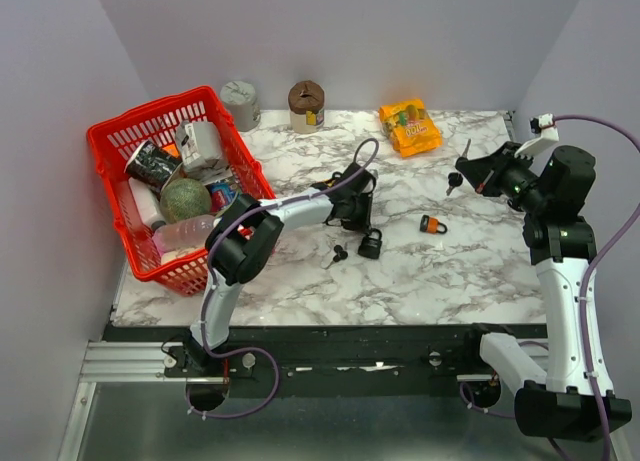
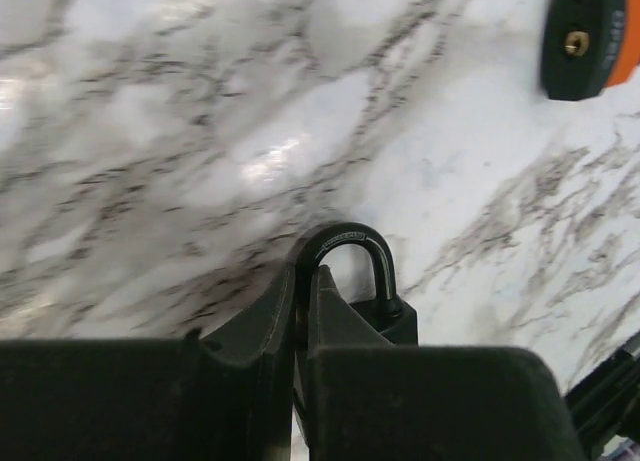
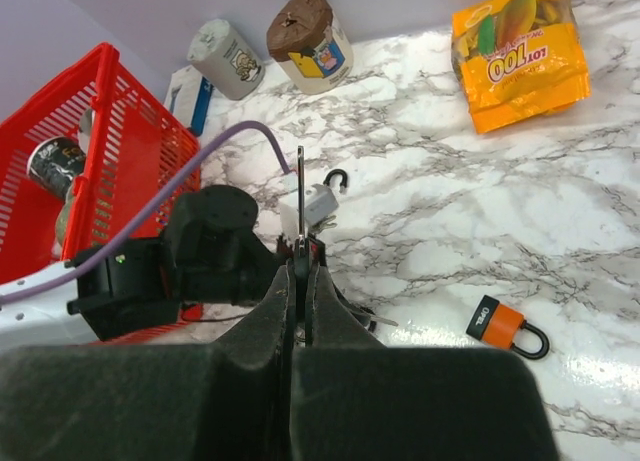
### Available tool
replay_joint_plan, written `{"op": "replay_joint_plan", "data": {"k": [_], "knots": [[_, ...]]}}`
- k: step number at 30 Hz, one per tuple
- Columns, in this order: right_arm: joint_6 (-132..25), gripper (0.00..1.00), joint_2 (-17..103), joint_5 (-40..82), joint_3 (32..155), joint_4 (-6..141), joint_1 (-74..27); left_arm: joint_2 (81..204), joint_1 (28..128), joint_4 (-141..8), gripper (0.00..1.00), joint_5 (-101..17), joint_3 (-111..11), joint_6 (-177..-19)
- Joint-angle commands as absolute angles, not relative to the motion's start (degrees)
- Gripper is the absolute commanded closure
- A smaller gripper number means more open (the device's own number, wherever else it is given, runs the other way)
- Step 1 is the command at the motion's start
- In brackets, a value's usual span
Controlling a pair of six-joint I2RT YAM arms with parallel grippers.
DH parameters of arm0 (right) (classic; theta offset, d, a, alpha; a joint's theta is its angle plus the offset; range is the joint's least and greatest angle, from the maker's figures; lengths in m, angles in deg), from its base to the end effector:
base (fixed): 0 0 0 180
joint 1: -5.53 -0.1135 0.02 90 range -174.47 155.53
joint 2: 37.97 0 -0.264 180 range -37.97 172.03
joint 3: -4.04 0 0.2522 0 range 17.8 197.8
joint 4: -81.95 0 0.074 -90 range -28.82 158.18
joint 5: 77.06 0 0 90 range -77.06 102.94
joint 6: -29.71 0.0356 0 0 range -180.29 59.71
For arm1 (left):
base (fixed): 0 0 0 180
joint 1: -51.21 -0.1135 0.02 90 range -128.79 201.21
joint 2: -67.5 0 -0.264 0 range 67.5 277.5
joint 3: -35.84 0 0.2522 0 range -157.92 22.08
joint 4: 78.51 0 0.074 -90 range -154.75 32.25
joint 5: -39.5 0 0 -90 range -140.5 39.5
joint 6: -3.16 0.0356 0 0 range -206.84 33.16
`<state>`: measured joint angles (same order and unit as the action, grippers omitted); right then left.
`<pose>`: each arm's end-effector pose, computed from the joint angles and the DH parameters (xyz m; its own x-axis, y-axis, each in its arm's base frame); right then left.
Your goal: Unlock with the key
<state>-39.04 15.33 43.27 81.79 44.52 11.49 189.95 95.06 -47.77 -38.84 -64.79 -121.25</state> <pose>0.1947 -0.0022 0.4060 -0.3531 0.3514 -0.8671 -0.2916 0.8393 0.4589 0.3282 -0.3252 0.1561 -0.9059 0.1028 -0.4109 0.3093 0.8233 -0.4759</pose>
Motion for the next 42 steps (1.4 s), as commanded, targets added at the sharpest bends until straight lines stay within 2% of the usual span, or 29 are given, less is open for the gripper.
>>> {"op": "replay_joint_plan", "data": {"k": [1, 2, 3, 5, 6, 13, 24, 31, 42], "knots": [[-41.13, 0.99, 15.30, 42.13, 81.87, 42.26, 11.24, 189.75, 93.13, -40.94, 1.00, -44.61, -63.35, -113.91], [-41.57, 0.99, 15.56, 42.04, 81.96, 41.82, 11.15, 190.27, 93.13, -40.32, 0.97, -44.35, -64.92, -114.00], [-41.75, 0.99, 15.56, 41.86, 82.05, 41.64, 11.15, 190.45, 93.13, -39.53, 0.79, -44.08, -65.89, -114.43], [-42.18, 0.99, 15.82, 41.42, 82.66, 41.03, 11.24, 190.89, 93.13, -37.77, 0.64, -43.99, -68.09, -116.10], [-42.27, 0.99, 15.91, 41.33, 82.92, 40.94, 11.15, 190.89, 93.13, -37.50, 0.49, -44.08, -68.54, -116.72], [-42.54, 0.99, 16.17, 41.16, 83.72, 40.41, 11.15, 187.82, 93.31, -34.97, 0.19, -45.48, -69.85, -120.24], [-42.71, 0.99, 16.53, 40.72, 83.28, 40.59, 11.15, 188.08, 98.75, -25.72, 0.19, -52.69, -73.37, -120.24], [-42.36, 0.99, 16.18, 41.15, 82.57, 40.85, 11.15, 189.84, 100.95, -24.32, 0.18, -52.69, -75.66, -120.77], [-42.27, 0.99, 16.09, 41.33, 82.31, 40.85, 11.24, 188.87, 101.22, -25.02, 0.15, -50.05, -72.85, -116.90]]}}
